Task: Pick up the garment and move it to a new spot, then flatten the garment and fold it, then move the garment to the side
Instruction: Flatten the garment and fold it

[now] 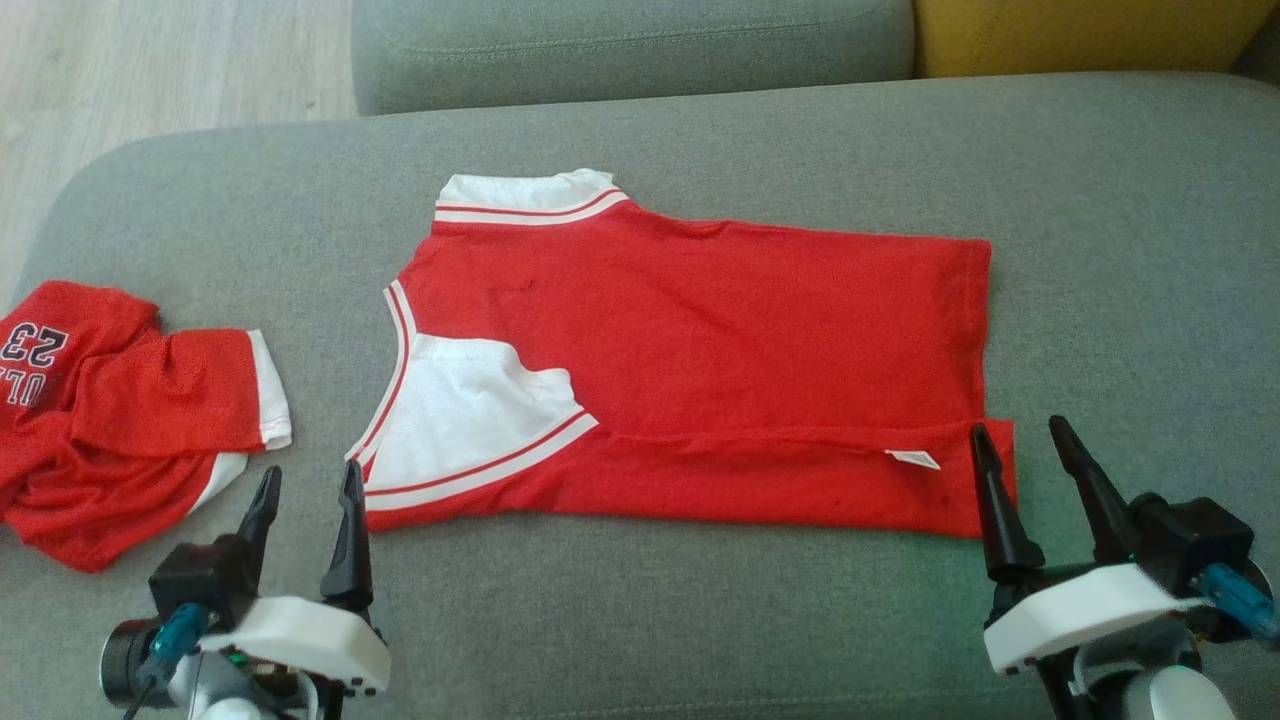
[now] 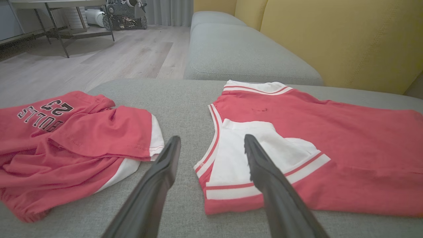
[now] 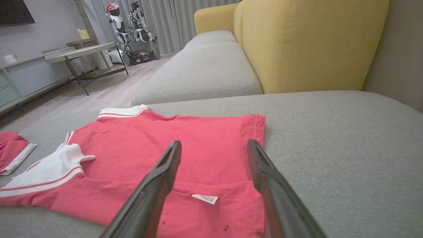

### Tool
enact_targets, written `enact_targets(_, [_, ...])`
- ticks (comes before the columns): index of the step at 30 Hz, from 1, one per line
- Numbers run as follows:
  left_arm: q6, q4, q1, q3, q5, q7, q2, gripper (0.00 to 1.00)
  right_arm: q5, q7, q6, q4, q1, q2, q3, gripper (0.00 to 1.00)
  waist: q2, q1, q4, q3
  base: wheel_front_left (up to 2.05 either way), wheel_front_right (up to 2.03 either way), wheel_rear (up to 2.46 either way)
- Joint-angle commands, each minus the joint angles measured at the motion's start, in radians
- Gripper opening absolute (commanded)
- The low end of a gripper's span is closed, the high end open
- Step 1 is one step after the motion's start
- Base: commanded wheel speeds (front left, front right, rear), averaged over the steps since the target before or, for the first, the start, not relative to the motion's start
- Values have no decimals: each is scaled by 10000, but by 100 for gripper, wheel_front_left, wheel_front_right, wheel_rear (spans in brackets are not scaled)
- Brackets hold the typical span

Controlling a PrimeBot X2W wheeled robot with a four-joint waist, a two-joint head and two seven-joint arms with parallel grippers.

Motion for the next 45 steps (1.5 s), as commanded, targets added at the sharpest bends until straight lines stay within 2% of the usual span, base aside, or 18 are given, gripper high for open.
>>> enact_targets(1, [76,-283,-399,370,45,4,206,100,-104,-28,-7,-455,-186,-59,244,100,0,0,0,-2,0,0,0])
enact_targets(14, [1,-112,-852,299,-93,146,267,100,26,68,-7,-581,-113,-49,190,100,0,0,56,150,0,0,0])
enact_targets(18, [-311,209,-1699,69,-161,416,263,100,114,171,-7,-213,-418,-47,-55,100,0,0,162,426,0,0,0])
enact_targets(27, [-1161,2750,-3179,-308,-810,1452,-25,100,221,947,-7,1333,-1117,-47,-291,100,0,0,262,910,0,0,0])
enact_targets(32, [-1431,3956,-3474,-386,-1185,1900,-243,100,361,1531,-7,1822,-1225,-45,-470,100,0,0,284,1133,0,0,0])
enact_targets(40, [-1773,5137,-3935,-452,-1664,2690,-415,100,587,2472,-7,2097,-1340,-44,-675,100,0,0,267,1379,0,0,0])
enact_targets(41, [-1835,5251,-3955,-459,-1758,2848,-443,100,691,2597,-7,2115,-1334,-44,-654,93,0,0,258,1392,0,0,0])
enact_targets(42, [-1908,5320,-3973,-468,-1845,2968,-461,64,725,2719,-7,2118,-1327,-44,-630,42,0,0,247,1406,0,0,0])
enact_targets(43, [-1959,5357,-3989,-484,-1892,3033,-459,11,792,2769,-7,2090,-1333,-44,-616,0,0,0,238,1422,0,0,0])
enact_targets(44, [-2001,5384,-3994,-491,-1946,3090,-462,0,854,2814,-7,2071,-1335,-44,-609,0,0,0,233,1436,0,0,0])
enact_targets(45, [-2030,5371,-3999,-495,-1976,3083,-456,0,919,2889,-7,2072,-1336,-44,-603,0,0,0,235,1446,0,0,0])
